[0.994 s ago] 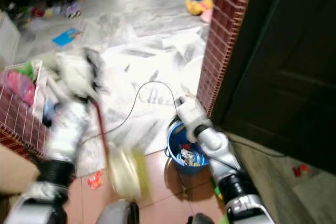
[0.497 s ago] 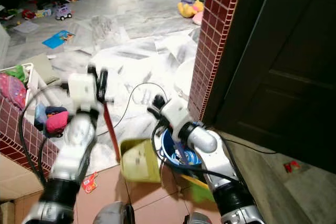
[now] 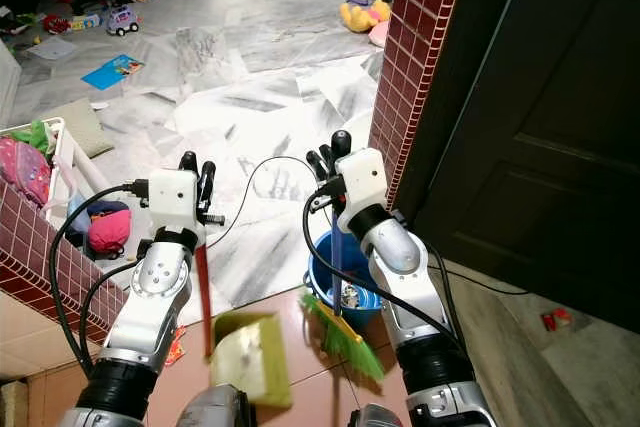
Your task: Sweep floor
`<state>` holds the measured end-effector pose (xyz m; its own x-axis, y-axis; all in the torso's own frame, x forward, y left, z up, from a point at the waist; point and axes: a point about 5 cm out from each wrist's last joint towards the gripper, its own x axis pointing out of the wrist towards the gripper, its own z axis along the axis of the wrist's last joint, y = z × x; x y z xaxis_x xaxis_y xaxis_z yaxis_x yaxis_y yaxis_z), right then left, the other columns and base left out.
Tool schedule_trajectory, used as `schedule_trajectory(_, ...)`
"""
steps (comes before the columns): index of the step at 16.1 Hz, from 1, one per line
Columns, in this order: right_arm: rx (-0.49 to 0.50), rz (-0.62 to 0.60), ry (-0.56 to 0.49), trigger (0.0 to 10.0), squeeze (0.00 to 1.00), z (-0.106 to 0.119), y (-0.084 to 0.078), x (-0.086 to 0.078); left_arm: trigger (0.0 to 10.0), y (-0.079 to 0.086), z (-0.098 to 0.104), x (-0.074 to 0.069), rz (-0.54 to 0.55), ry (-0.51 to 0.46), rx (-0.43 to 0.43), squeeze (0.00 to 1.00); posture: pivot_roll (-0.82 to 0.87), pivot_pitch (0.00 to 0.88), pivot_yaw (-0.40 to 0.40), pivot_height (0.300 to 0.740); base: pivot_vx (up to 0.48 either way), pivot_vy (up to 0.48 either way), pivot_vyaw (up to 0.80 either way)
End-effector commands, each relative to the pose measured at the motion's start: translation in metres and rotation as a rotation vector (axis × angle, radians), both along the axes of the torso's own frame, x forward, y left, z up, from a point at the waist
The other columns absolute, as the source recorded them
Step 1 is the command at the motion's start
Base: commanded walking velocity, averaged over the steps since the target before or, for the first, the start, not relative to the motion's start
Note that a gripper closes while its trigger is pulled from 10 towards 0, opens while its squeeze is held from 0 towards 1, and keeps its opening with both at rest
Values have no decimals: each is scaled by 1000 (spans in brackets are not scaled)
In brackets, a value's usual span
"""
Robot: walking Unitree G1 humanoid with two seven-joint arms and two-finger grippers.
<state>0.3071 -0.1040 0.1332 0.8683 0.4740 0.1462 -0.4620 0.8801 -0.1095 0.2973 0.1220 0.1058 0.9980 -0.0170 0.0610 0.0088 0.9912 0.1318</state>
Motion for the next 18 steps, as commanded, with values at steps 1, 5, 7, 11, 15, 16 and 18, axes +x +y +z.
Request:
schedule_trajectory(1,-15,-27,-113,10000,0,19,-3,1,10000,-1,12,4,0,-37,-10,0,-28,0,35,740,0,0,0)
schedule_trajectory(5,31,93,34,10000,0,1,3,-12,10000,-4,13,2,-6,-18,-41,0,-35,0,37,740,0,0,0)
schedule_trajectory(7,1,79,35,10000,0,-6,-3,-18,10000,-4,8,-1,-11,-2,-56,0,-34,0,35,740,0,0,0)
schedule_trajectory(11,12,6,39,10000,0,-6,-9,-16,10000,-6,3,-3,-11,32,-87,0,-38,0,34,740,-202,72,764)
schedule_trajectory(15,70,37,92,10000,0,-7,-4,-18,10000,-6,5,-2,-18,30,-85,0,-44,0,35,740,-372,272,309)
schedule_trajectory(16,67,31,94,10000,0,-8,-5,-18,10000,-6,5,-2,-18,31,-85,0,-44,0,35,740,-386,277,0)
schedule_trajectory(18,60,32,108,10000,0,-9,-5,-17,10000,-6,4,-2,-20,37,-84,0,-46,0,33,740,-388,279,0)
